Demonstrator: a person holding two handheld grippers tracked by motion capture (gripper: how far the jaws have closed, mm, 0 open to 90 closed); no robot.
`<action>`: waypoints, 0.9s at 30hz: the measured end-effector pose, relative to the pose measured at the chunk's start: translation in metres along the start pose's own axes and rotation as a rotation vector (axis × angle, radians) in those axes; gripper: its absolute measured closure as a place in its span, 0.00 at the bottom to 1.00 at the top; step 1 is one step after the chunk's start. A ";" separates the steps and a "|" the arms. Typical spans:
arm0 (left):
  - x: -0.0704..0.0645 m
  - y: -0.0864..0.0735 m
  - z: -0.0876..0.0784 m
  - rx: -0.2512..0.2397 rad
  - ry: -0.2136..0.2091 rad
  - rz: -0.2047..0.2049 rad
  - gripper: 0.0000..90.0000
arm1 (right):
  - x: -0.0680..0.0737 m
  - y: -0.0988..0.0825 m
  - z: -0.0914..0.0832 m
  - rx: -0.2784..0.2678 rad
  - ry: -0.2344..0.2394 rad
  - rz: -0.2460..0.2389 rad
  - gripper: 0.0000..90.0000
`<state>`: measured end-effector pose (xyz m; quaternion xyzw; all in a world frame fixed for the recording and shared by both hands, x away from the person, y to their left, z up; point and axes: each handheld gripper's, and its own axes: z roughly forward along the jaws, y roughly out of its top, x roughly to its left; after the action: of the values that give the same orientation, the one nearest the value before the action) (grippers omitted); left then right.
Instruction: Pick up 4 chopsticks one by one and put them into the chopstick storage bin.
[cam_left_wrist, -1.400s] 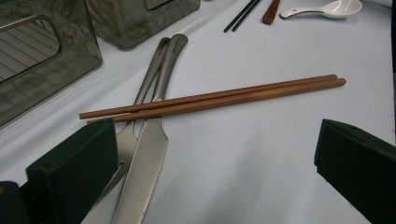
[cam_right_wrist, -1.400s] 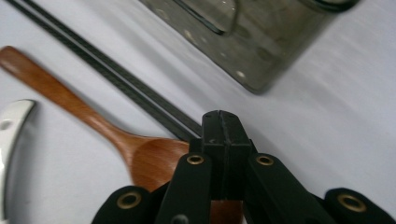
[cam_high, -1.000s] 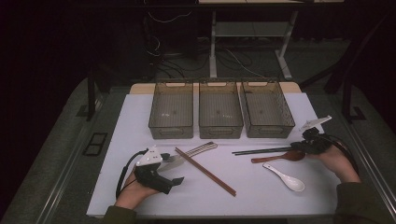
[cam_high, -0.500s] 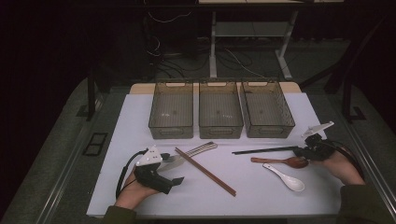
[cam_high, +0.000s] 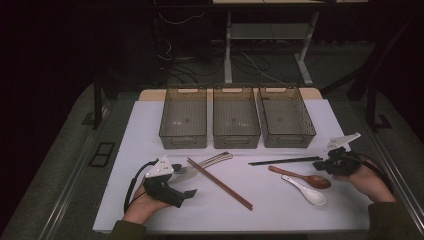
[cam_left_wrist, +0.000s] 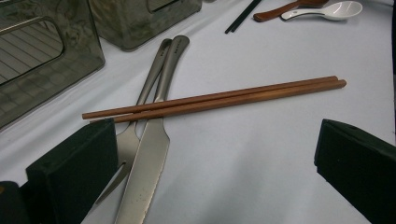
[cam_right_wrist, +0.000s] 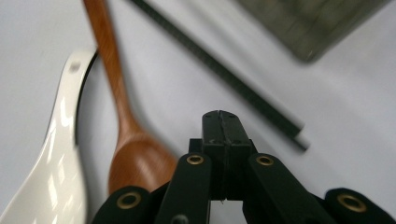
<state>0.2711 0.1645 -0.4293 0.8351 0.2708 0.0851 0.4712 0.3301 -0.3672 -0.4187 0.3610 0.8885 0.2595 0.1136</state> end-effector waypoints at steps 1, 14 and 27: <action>0.000 0.000 0.000 0.002 -0.001 0.001 0.00 | -0.003 0.004 0.002 -0.004 -0.005 0.007 0.99; 0.000 -0.001 0.001 0.004 -0.003 -0.003 0.00 | -0.029 0.010 0.018 0.001 -0.061 0.103 0.99; 0.000 -0.001 0.000 0.004 -0.003 -0.003 0.00 | -0.025 0.007 0.020 0.012 -0.052 0.090 0.99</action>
<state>0.2714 0.1647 -0.4302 0.8358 0.2717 0.0827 0.4699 0.3598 -0.3732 -0.4313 0.4078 0.8697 0.2495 0.1230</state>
